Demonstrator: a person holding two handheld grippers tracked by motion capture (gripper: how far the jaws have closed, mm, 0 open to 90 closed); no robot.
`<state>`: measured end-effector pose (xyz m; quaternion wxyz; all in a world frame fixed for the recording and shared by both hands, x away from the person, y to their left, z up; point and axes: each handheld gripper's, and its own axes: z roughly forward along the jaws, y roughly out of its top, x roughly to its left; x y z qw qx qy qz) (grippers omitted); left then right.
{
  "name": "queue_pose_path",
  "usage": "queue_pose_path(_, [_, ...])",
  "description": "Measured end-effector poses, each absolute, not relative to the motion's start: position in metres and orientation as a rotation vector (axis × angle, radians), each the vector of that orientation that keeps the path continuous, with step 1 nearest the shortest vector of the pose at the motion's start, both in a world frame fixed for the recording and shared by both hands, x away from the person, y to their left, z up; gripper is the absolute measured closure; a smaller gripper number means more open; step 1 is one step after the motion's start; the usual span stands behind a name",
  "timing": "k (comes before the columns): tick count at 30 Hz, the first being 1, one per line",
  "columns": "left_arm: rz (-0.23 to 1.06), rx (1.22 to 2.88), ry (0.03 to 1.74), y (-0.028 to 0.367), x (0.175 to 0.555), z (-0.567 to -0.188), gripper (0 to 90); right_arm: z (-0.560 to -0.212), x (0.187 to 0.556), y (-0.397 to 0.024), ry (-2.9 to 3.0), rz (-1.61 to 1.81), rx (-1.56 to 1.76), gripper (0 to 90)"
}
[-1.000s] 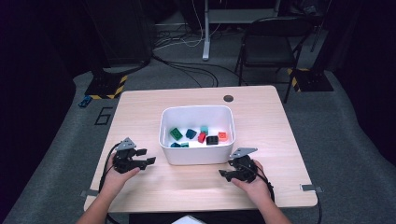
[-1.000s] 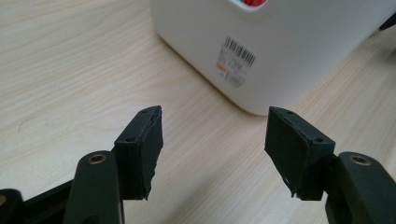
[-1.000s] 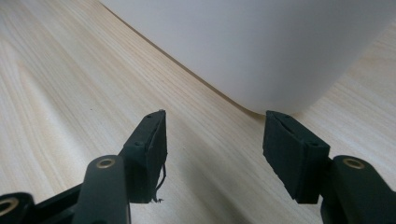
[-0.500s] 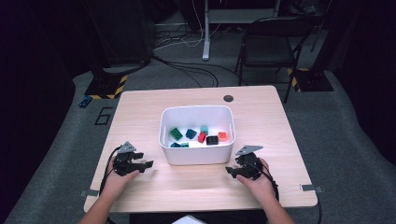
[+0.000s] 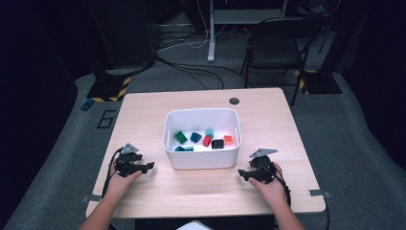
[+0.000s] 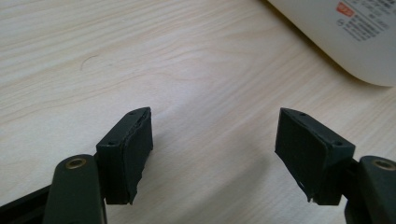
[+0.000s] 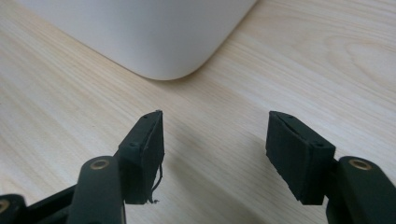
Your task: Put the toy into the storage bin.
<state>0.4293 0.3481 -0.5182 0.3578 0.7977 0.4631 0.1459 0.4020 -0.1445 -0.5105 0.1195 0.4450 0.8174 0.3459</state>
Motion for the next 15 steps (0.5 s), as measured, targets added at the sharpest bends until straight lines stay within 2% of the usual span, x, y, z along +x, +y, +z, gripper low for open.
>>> queue_pose_path(15, [0.408,2.018,1.263,0.363,0.437,-0.518,27.0,-0.513,0.403,-0.169,2.287,0.998,1.399,34.6])
